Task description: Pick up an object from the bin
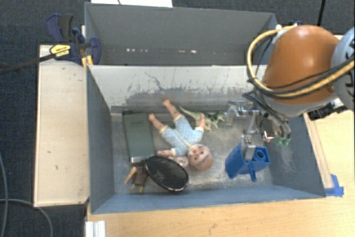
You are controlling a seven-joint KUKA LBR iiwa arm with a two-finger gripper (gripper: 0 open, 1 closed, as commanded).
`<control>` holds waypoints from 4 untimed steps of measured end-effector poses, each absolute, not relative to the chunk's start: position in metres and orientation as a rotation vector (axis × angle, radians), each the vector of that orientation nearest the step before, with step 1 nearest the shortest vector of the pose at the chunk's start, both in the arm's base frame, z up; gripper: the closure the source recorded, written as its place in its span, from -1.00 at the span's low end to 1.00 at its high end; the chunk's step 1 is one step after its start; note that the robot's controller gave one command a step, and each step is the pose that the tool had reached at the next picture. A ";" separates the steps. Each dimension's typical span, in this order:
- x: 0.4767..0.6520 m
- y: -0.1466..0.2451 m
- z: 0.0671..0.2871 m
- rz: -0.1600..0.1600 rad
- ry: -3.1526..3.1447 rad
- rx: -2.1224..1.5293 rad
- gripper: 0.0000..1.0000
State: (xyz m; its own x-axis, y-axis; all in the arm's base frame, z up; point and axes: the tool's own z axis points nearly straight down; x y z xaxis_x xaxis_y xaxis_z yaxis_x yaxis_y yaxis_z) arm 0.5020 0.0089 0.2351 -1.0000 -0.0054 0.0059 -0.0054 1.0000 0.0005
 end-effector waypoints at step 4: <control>0.537 0.028 0.144 -0.001 -3.142 0.105 -1.00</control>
Offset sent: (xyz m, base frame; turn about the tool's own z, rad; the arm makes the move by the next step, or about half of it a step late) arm 0.0332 0.0308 -0.1651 -0.0345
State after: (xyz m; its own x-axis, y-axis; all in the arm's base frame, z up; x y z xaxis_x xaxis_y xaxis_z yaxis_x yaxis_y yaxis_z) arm 0.5366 0.0282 0.1439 -0.9978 -0.0669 -0.0023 -0.0669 0.9978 0.0008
